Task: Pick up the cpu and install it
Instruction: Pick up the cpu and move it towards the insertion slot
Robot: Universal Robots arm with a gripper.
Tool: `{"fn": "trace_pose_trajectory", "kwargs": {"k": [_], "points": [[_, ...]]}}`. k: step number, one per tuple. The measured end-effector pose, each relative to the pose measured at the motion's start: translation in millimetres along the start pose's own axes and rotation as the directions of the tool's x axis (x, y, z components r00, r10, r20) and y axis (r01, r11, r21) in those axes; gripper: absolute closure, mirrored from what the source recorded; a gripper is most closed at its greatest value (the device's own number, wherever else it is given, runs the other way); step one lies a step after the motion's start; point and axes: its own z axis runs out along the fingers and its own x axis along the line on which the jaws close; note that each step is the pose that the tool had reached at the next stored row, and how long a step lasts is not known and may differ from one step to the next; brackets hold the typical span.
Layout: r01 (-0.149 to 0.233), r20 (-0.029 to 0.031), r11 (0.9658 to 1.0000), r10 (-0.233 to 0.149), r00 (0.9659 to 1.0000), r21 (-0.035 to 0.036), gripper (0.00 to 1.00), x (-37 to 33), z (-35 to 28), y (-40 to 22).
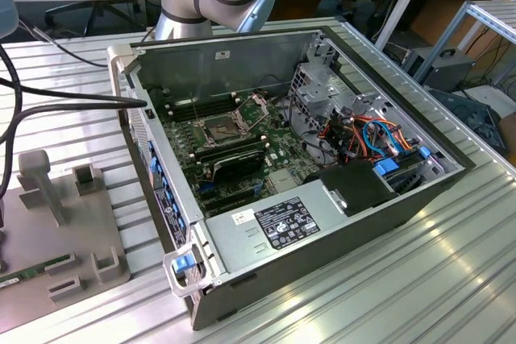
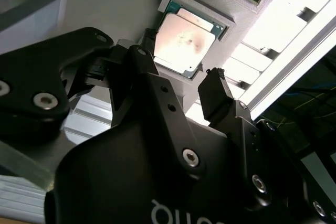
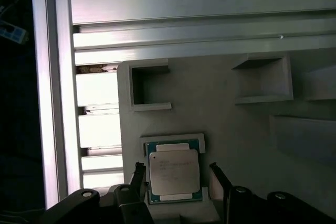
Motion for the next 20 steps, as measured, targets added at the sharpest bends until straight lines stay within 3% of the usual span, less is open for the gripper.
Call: {"fn": "trace_pose_trajectory", "kwargs": {"k": [12, 20], "points": [[0.022, -0.001, 0.9998, -0.022, 0.9998, 0.0001, 0.4, 0.1, 3.1, -0.1], [0.044, -0.0023, 0.999, -0.044, 0.999, -0.0001, 0.4, 0.1, 9.7, -0.4]]}}
